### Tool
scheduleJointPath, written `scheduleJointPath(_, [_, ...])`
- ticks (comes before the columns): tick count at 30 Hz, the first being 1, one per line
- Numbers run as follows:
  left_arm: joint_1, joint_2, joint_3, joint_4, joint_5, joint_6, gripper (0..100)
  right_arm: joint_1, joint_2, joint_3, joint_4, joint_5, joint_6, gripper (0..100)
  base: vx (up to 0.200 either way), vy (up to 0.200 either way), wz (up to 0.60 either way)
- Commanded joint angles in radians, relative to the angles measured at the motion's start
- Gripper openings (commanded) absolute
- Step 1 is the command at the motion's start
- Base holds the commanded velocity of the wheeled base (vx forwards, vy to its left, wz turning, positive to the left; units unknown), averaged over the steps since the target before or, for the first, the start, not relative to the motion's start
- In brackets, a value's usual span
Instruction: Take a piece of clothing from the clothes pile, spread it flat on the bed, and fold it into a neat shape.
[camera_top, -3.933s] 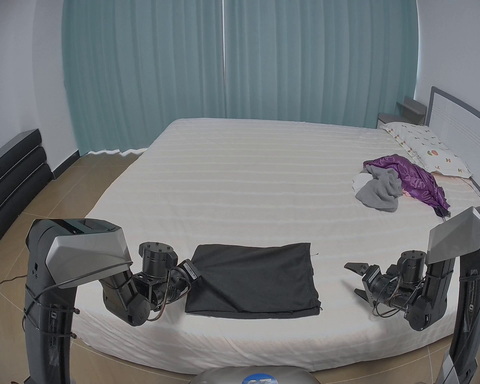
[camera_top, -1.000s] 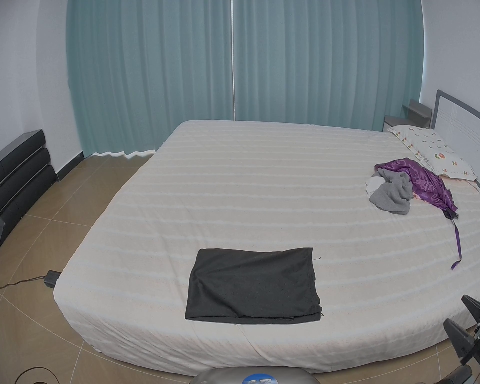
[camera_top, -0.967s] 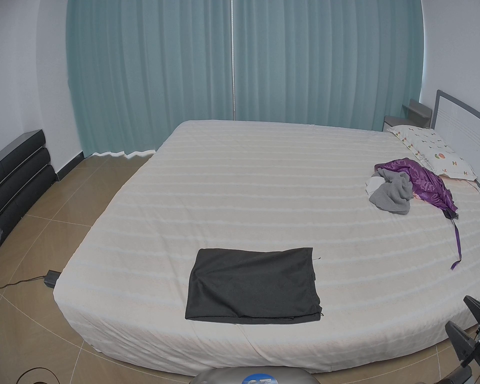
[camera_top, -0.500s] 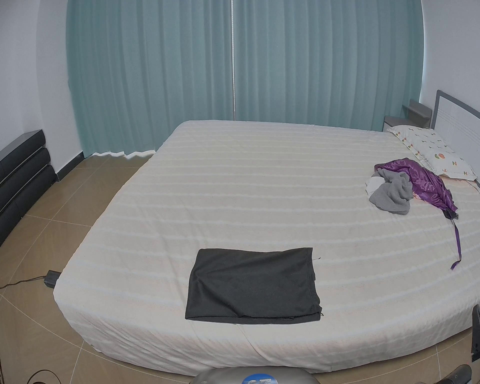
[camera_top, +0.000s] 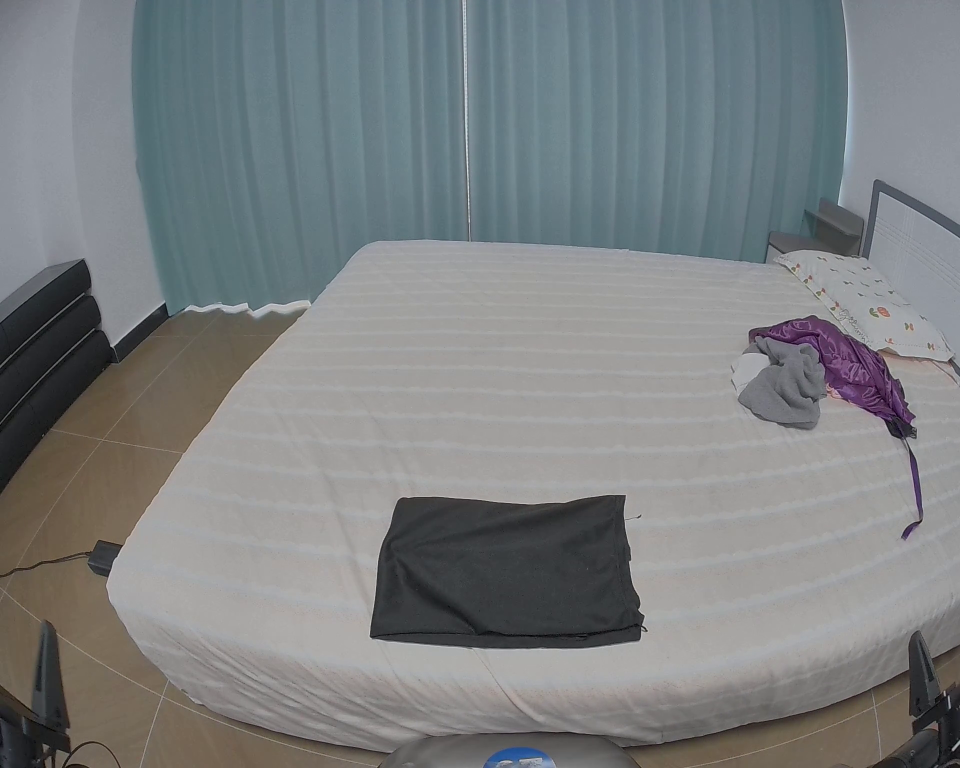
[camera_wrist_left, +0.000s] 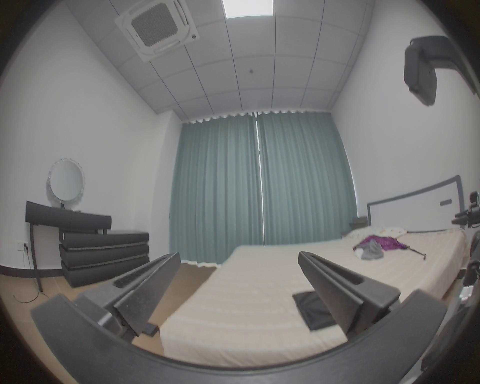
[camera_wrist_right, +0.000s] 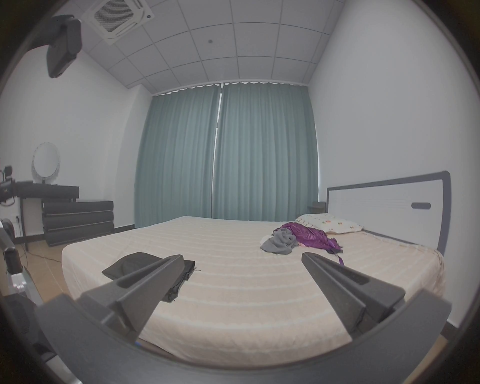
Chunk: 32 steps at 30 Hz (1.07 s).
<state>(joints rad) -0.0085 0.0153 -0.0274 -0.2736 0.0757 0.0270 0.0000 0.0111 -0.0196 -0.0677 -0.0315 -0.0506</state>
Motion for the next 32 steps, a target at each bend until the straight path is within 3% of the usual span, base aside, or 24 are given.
scheduleJointPath(1, [0.007, -0.015, 0.027, 0.169, -0.054, -0.002, 100, -0.003, -0.010, 0.020, 0.060, -0.013, 0.074, 100, 0.000, 0.000, 0.00])
scheduleJointPath(5, [0.007, -0.015, 0.027, 0.208, -0.090, -0.010, 100, 0.000, -0.010, 0.020, 0.065, -0.005, 0.072, 100, 0.000, 0.000, 0.00])
scheduleJointPath(7, [0.007, -0.015, 0.027, 0.209, -0.171, -0.016, 100, 0.000, -0.011, 0.020, 0.065, -0.004, 0.060, 100, 0.000, 0.000, 0.00])
scheduleJointPath(9, [0.005, -0.015, 0.027, 0.214, -0.197, -0.039, 100, 0.000, -0.011, 0.020, 0.065, -0.004, 0.057, 100, 0.000, 0.000, 0.00])
scheduleJointPath(13, [0.007, -0.015, 0.027, 0.211, -0.165, -0.059, 100, 0.000, -0.011, 0.020, 0.065, -0.002, 0.055, 100, 0.000, 0.000, 0.00])
scheduleJointPath(15, [0.007, -0.015, 0.027, 0.271, -0.054, -0.030, 100, 0.000, -0.011, 0.020, 0.063, -0.002, 0.055, 100, 0.000, 0.000, 0.00])
scheduleJointPath(16, [0.005, -0.015, 0.026, 0.295, -0.034, -0.029, 100, 0.000, -0.011, 0.020, 0.063, -0.002, 0.055, 100, 0.000, 0.000, 0.00])
scheduleJointPath(25, [0.005, -0.015, 0.027, 0.275, -0.088, -0.024, 100, 0.000, -0.011, 0.020, 0.063, -0.004, 0.058, 100, 0.000, 0.000, 0.00])
scheduleJointPath(32, [0.005, -0.015, 0.027, 0.277, -0.063, -0.022, 100, 0.000, -0.011, 0.020, 0.063, -0.001, 0.068, 100, 0.000, 0.000, 0.00])
